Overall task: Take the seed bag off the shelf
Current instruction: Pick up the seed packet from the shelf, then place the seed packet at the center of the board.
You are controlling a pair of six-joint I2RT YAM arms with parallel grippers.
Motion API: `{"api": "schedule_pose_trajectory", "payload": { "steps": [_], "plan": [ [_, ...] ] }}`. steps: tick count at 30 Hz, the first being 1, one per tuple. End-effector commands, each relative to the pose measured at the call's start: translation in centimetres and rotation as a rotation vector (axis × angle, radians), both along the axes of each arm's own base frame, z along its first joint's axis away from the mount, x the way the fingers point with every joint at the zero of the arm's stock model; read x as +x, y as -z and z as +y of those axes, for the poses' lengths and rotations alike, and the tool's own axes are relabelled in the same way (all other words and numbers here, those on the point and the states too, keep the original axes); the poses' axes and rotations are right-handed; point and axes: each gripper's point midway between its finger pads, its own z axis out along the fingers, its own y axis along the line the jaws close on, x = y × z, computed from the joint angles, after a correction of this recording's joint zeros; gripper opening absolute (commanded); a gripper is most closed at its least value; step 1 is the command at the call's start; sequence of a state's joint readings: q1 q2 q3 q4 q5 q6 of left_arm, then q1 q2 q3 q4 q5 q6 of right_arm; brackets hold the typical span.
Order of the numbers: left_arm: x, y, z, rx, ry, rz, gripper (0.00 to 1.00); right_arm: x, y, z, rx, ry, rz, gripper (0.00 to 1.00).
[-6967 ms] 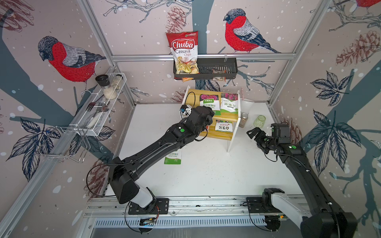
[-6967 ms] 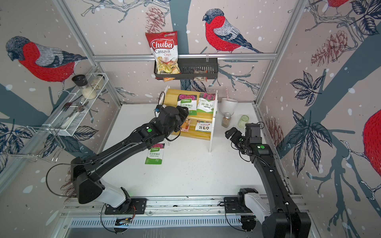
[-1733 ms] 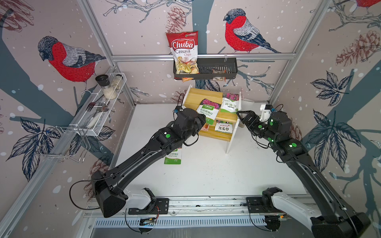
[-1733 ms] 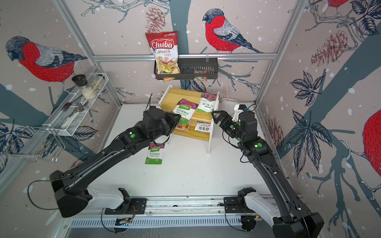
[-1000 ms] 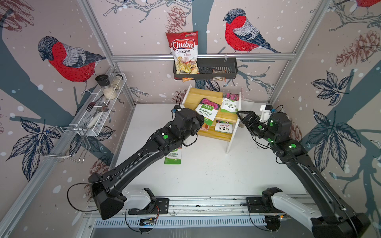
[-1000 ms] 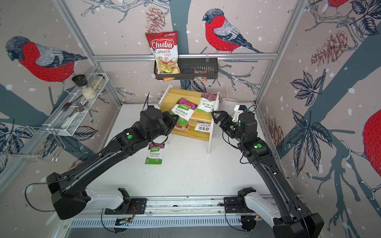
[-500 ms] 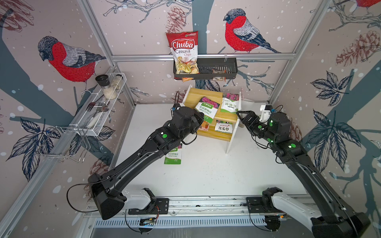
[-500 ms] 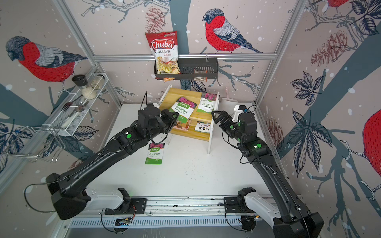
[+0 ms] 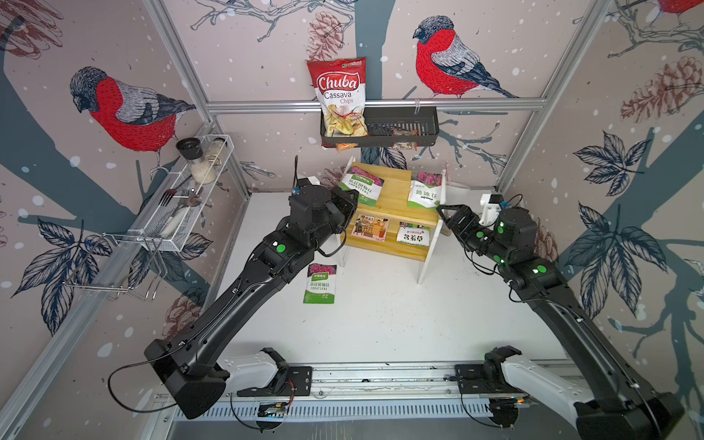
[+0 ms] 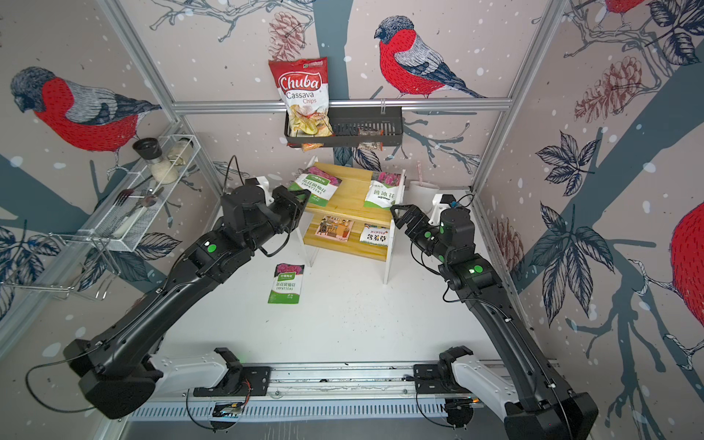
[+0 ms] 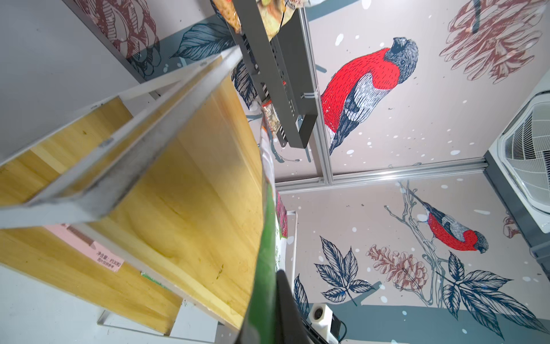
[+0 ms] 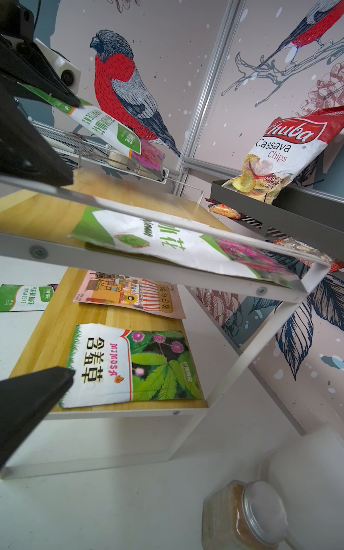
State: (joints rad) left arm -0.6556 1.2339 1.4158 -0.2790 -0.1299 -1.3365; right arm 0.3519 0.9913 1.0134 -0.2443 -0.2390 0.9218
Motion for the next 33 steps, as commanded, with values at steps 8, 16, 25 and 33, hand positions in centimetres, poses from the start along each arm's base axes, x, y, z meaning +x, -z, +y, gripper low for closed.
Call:
{"api": "schedule_pose_trajectory", "payload": {
  "steps": [8,16,25,33],
  "plan": [
    [0.8,-4.7,7.0,-0.03,-0.078,-0.164,0.0,-0.8,3.1,-1.5,-0.095,0.053,0.108,1.0],
    [-1.5,1.1,14.5,0.0,-0.201,-0.075,0.0,-1.4,3.1,-2.9,-0.124,0.091,0.115,1.0],
    [-5.5,13.9,15.8,-0.025,-0.228,0.122,0.0,-2.4,3.4,-3.8,-0.131,0.116,0.128,1.0],
    [-8.2,22.5,17.7,0.014,-0.318,0.253,0.0,-2.0,2.5,-3.3,-0.117,0.099,0.113,1.0]
  ]
}}
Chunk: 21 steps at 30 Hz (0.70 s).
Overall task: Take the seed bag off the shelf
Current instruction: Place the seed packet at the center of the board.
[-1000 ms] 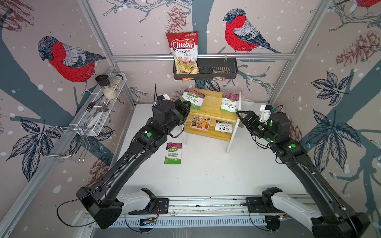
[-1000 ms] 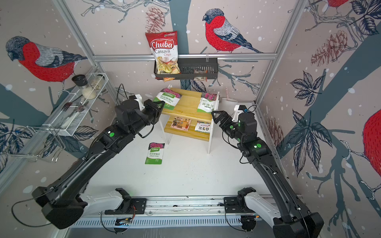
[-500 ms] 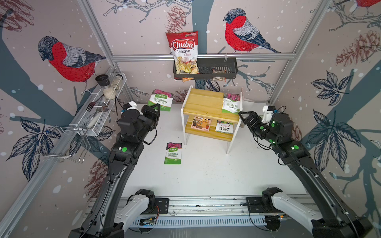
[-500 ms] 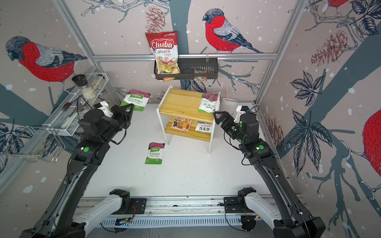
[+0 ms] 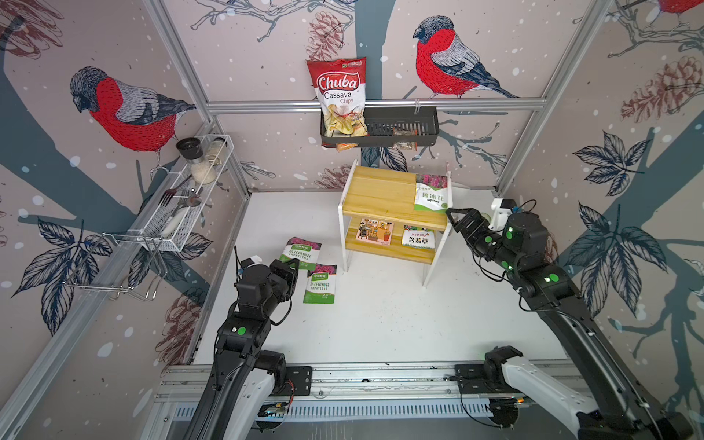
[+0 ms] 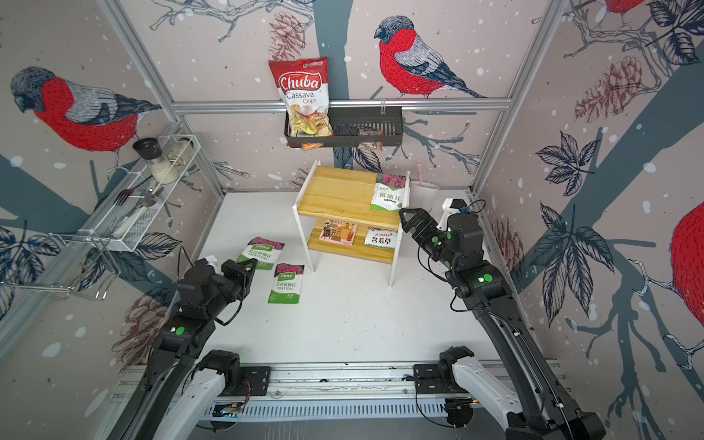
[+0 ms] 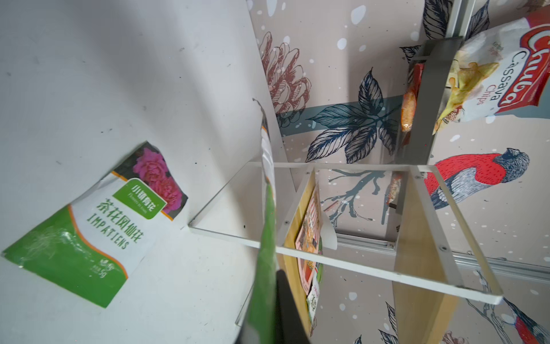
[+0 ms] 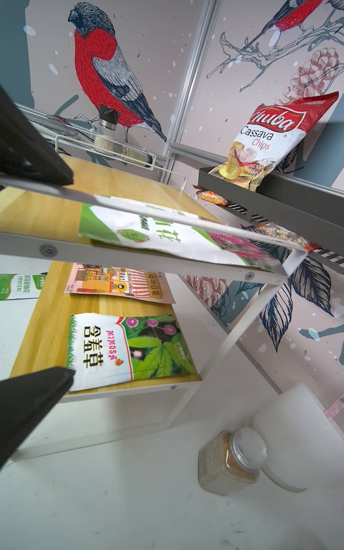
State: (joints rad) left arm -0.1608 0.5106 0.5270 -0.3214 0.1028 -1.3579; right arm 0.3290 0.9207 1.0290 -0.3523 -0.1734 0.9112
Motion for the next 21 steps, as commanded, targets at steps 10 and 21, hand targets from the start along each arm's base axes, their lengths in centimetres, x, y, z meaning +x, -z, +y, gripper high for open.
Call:
{"api": "schedule_pose_trajectory", "payload": {
  "steps": [10,21],
  "plan": [
    [-1.5,9.0,2.5,0.073,-0.117,0.189,0.0,-0.6,2.4,-0.7,-0.084,0.01,0.105,1.0],
    [-2.4,12.9,4.7,0.123,-0.206,0.305,0.0,-0.8,2.8,-0.6,-0.091,-0.001,0.116,1.0]
  ]
}}
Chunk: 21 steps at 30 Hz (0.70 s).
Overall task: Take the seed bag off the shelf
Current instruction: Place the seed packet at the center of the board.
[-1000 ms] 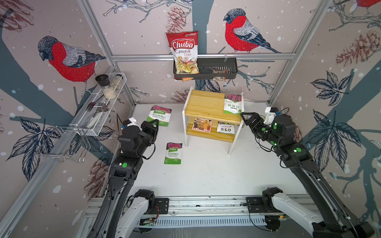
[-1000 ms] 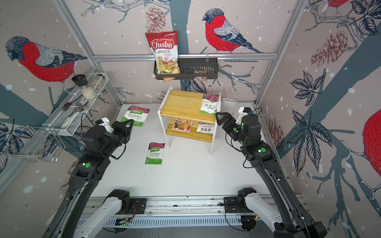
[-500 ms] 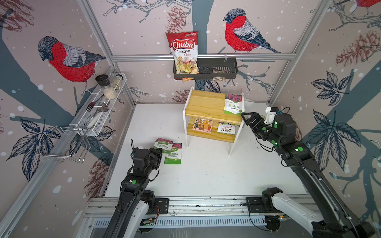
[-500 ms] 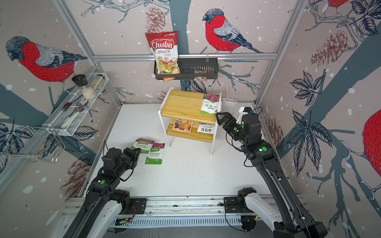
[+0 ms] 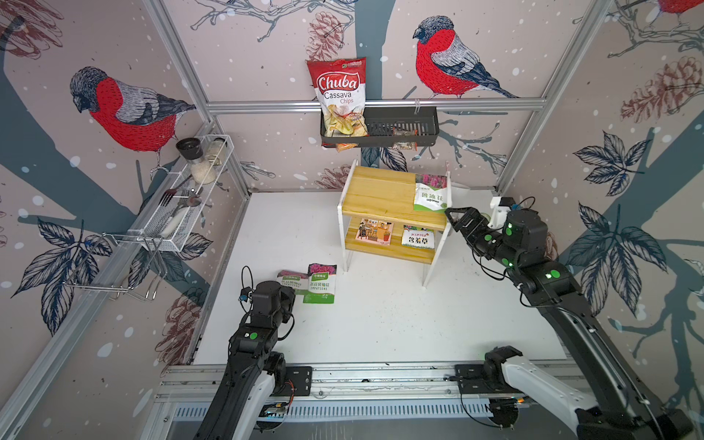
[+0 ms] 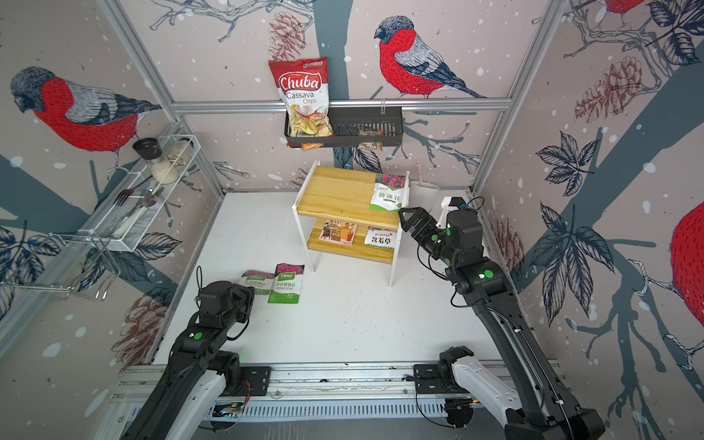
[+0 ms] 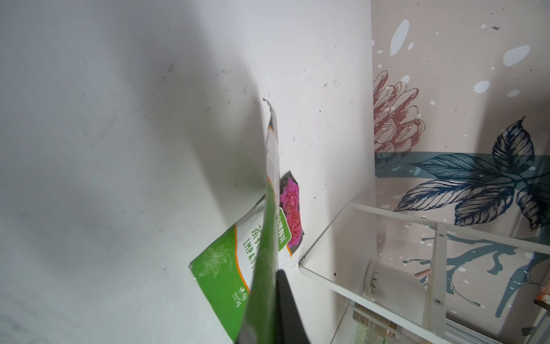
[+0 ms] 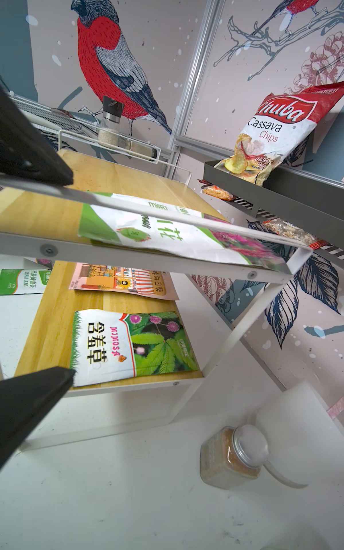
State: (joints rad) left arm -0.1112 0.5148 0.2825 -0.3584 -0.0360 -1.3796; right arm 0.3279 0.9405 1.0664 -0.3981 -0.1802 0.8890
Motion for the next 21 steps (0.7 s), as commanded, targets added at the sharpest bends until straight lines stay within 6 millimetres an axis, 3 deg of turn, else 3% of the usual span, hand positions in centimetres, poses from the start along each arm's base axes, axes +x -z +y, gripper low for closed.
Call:
{"api": "schedule_pose_trajectory", "payload": {
  "steps": [1,2,3,6,8,12,21],
  "plan": [
    [-0.5,1.1,1.0,0.037,-0.028,0.051,0.0,-0.8,2.9,-0.7,-0.071,0.012,0.098,1.0],
    [-0.6,1.3,1.1,0.042,-0.03,0.066,0.0,-0.8,2.9,-0.8,-0.075,0.012,0.1,1.0],
    [-0.6,1.4,1.2,0.05,-0.029,0.082,0.11,-0.8,2.9,-0.8,-0.079,0.012,0.1,1.0],
    [-1.2,1.3,1.7,0.081,-0.038,0.142,0.6,-0.9,2.8,-0.9,-0.08,0.014,0.097,1.0],
    [-1.5,0.7,2.0,0.101,-0.041,0.162,0.82,-0.8,2.7,-0.9,-0.078,0.014,0.093,1.0],
    [-1.4,-1.8,1.9,0.114,-0.019,0.143,0.87,-0.8,2.1,-1.0,-0.077,0.02,0.077,1.0],
    [1.2,-11.3,0.6,0.202,0.14,0.036,0.9,-0.5,0.5,-1.9,-0.075,0.06,0.041,1.0]
  ]
}}
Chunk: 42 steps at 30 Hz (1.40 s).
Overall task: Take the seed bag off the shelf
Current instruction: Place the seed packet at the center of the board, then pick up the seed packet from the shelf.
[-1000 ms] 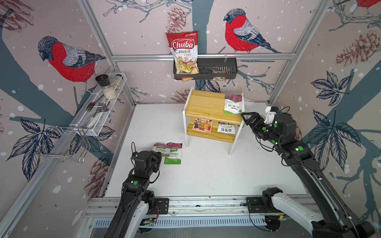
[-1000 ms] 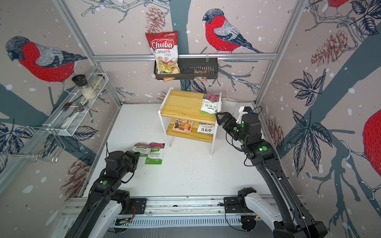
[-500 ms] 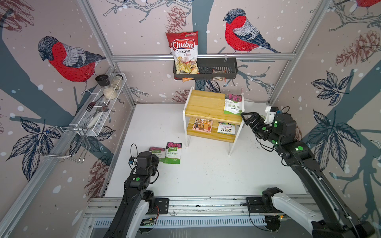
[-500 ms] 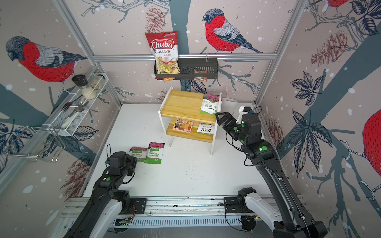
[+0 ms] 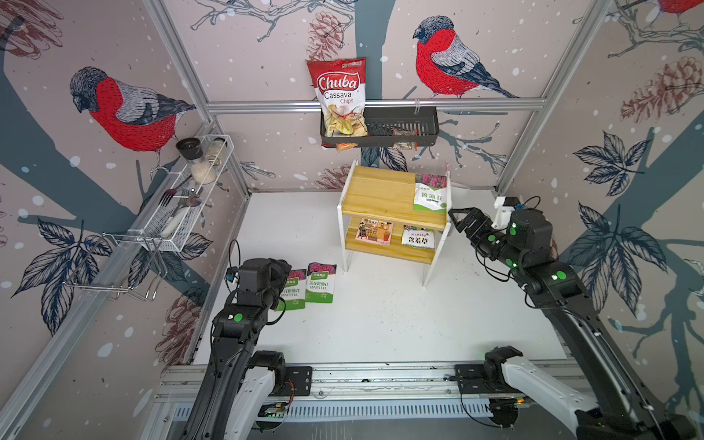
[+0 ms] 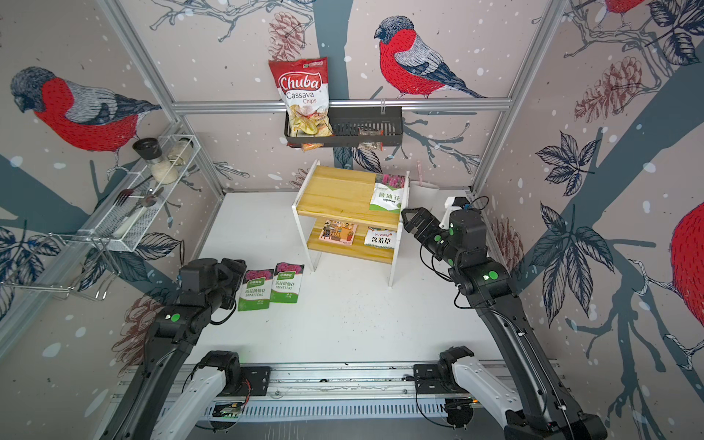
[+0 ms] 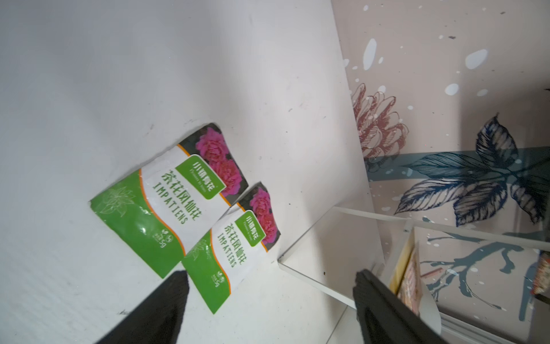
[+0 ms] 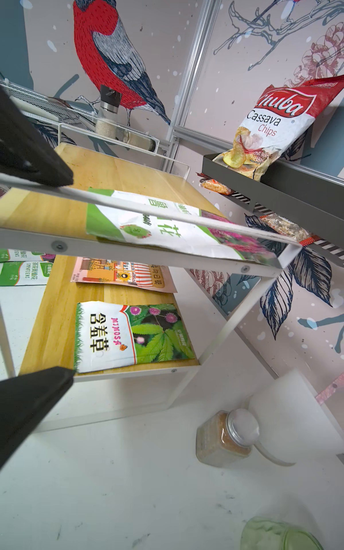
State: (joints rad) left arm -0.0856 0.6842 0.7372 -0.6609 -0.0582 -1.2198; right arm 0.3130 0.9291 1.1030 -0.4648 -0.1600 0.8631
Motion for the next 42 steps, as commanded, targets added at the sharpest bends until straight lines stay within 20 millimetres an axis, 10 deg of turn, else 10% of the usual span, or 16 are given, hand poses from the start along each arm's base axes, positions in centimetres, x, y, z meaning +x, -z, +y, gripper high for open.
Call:
{"api": "schedule_pose_trajectory", "payload": {
  "steps": [1,15,33,42],
  "plan": [
    [0.5,-1.8,-0.6,0.075,0.105,0.012,0.9,0.0,1.0,-0.9,-0.038,0.037,0.039,1.0],
    [9.2,-10.0,-9.2,0.089,0.444,-0.201,0.89,2.4,0.1,-1.6,-0.047,0.069,0.029,1.0],
    [12.8,-5.1,-14.8,0.038,0.605,-0.15,0.89,5.4,-1.7,-2.2,-0.01,0.105,0.015,1.0],
    [10.9,-2.9,-17.4,-0.016,0.707,-0.108,0.89,6.3,-3.5,-3.2,-0.057,0.153,-0.002,1.0]
  ]
}}
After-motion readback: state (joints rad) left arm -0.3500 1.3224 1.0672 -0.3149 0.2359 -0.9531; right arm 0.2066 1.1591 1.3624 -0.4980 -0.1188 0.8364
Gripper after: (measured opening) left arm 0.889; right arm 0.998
